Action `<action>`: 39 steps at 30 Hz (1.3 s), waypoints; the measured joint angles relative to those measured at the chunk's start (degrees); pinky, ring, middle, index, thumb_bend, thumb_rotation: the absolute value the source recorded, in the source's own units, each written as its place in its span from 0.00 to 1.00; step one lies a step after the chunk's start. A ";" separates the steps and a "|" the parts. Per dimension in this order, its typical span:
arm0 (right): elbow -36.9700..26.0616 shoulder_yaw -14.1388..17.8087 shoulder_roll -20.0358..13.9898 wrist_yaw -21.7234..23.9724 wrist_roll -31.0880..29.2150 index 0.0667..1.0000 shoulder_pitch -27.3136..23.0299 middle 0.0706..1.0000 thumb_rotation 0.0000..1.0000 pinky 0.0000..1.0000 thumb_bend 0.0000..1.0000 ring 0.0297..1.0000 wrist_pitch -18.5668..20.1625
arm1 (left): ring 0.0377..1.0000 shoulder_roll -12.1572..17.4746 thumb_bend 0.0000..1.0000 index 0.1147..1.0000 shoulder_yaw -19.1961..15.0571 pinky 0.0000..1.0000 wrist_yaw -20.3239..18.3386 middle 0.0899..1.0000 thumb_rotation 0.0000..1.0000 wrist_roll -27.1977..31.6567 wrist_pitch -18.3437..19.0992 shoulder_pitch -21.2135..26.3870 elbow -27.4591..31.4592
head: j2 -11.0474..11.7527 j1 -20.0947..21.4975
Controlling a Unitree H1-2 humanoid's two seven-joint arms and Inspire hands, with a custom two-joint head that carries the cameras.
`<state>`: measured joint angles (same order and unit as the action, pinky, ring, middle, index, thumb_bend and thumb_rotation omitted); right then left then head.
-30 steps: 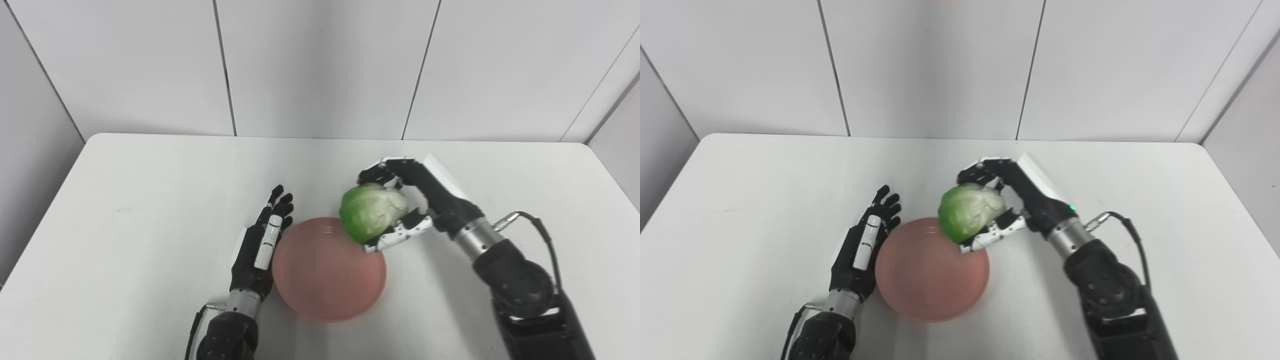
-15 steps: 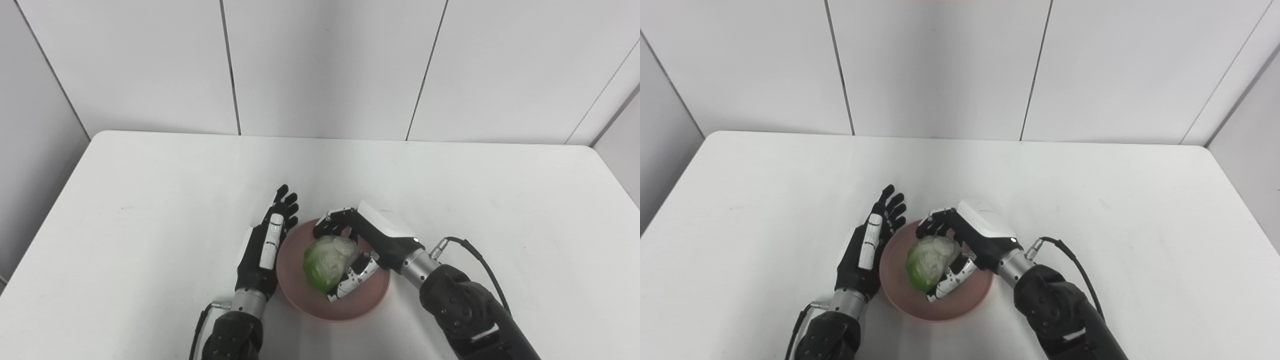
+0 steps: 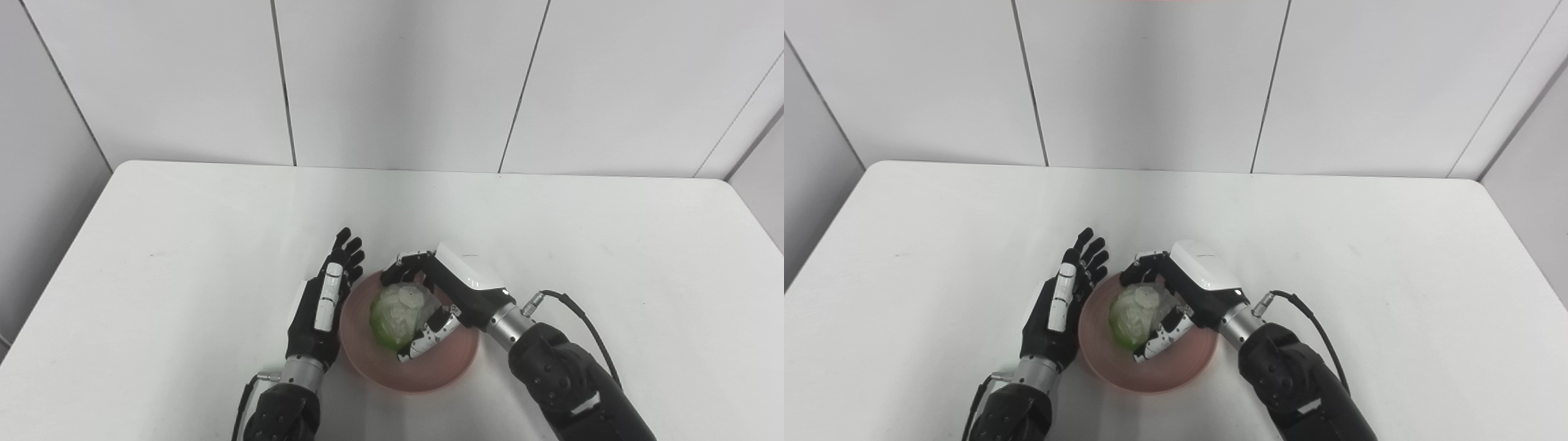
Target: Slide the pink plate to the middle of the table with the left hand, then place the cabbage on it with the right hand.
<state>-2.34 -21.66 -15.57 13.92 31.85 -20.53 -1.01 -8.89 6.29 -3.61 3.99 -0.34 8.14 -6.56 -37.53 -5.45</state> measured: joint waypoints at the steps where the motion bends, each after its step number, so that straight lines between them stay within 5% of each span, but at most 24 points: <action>1: -0.01 0.04 -0.07 0.00 -0.09 0.47 0.00 0.54 0.07 0.47 0.52 0.54 0.00 | 0.96 0.00 0.60 0.95 0.02 0.97 0.00 0.96 0.97 -0.02 0.09 -0.02 0.08 | 0.00 0.00; 4: -0.15 0.08 -0.64 0.32 -0.55 0.46 0.02 0.67 0.14 0.58 0.52 0.66 -0.01 | 0.96 0.06 0.60 0.95 0.13 0.97 0.00 0.96 0.98 -0.08 0.44 -0.16 0.55 | -0.09 0.00; 5: -0.41 0.06 -0.98 0.76 -0.60 0.64 0.04 0.72 0.21 0.66 0.64 0.72 -0.02 | 0.96 0.06 0.59 0.95 0.15 0.97 0.00 0.96 0.97 -0.09 0.48 -0.17 0.66 | -0.09 -0.09; 6: -0.71 0.03 -1.42 1.27 -0.63 0.71 0.05 0.76 0.25 0.73 0.68 0.78 -0.02 | 0.95 0.06 0.59 0.95 0.18 0.97 0.00 0.96 0.97 -0.10 0.49 -0.16 0.73 | -0.09 -0.09; 13: -5.10 -1.08 -7.50 12.93 -0.85 0.86 -0.21 0.95 0.38 0.96 0.75 0.99 2.99 | 0.95 0.11 0.59 0.95 0.26 0.97 0.04 0.96 0.98 -0.32 0.52 -0.16 0.78 | -0.18 -0.18; 25: -10.52 0.69 -10.29 21.44 -3.88 0.98 0.36 1.00 0.31 0.94 0.97 1.00 8.09 | 0.96 0.36 0.65 0.94 0.51 0.97 0.23 0.95 0.93 -1.03 0.51 -0.15 0.72 | -0.18 0.97; 30: -14.48 5.31 -9.33 20.03 -7.16 1.00 3.34 1.00 0.28 0.93 0.97 1.00 9.14 | 0.96 0.50 0.67 0.93 0.33 0.98 0.19 0.95 0.91 -1.32 0.46 -0.12 0.49 | -0.09 0.70; 34: -15.31 9.14 -3.96 13.84 -9.96 1.00 7.89 1.00 0.54 0.91 0.90 1.00 8.99 | 0.96 0.71 0.66 0.95 0.27 0.97 0.13 0.96 0.91 -1.33 -0.37 -0.07 0.00 | -0.18 0.97; 39: -10.94 12.92 1.06 6.76 -14.18 1.00 12.46 1.00 0.65 0.95 0.75 1.00 6.86 | 0.97 1.60 0.66 0.95 0.08 0.99 0.11 0.96 0.90 -1.40 -0.90 -0.07 -0.08 | 0.00 1.32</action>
<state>-13.28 -8.75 -14.52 20.69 17.67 -8.07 5.85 -7.29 6.37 -3.51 2.58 -1.23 8.06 -6.64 -37.53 -4.13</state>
